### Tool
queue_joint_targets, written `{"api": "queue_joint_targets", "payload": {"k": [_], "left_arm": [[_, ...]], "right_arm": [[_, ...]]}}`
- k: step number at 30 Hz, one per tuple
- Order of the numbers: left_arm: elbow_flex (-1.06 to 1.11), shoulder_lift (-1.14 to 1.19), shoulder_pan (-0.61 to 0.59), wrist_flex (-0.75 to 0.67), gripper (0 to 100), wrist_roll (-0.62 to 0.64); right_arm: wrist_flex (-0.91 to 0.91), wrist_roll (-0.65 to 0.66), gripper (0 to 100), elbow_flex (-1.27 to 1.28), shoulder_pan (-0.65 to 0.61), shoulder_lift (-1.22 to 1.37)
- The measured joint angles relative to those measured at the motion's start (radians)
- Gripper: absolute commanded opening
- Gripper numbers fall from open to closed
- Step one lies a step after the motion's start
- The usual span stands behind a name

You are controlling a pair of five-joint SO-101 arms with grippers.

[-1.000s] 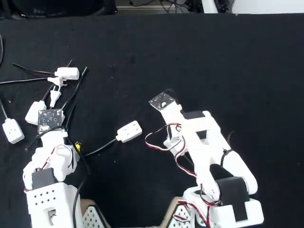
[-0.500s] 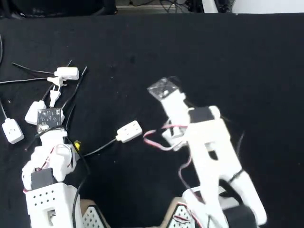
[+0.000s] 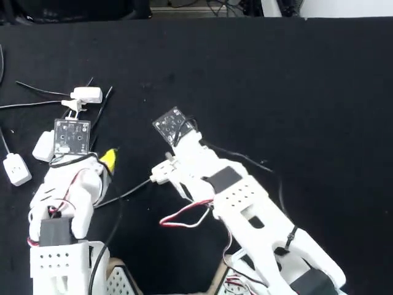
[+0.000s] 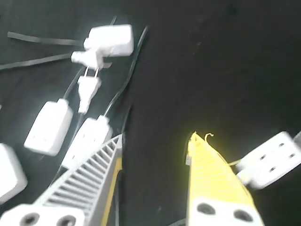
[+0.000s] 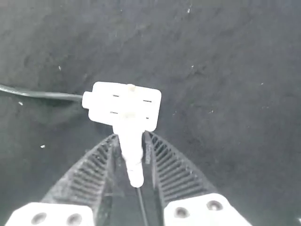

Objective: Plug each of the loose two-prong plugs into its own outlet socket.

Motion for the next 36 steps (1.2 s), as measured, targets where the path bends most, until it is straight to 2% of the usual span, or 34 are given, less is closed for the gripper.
{"api": "queue_joint_targets", "payload": {"k": [8,13,16,21,29,36], "left_arm": [[0.0,0.127,0.074,-0.072,22,0.158],[0.015,0.196,0.12,-0.146,22,0.273],[0.083,0.193,0.19,-0.21,22,0.281],[0.167,0.124,0.275,-0.256,22,0.287],[0.269,-0.034,0.213,-0.259,22,0.287],[0.29,-0.077,0.218,-0.244,22,0.241]], "right_arm": [[-0.169,-0.003,1.0,0.126,-0.008,0.0],[-0.212,-0.002,1.0,0.138,-0.147,0.0],[-0.238,-0.002,1.0,0.146,-0.212,0.0],[-0.33,-0.002,1.0,0.198,-0.224,-0.002],[-0.345,-0.002,1.0,0.221,-0.224,-0.071],[-0.345,-0.052,1.0,0.298,-0.226,-0.233]]}}
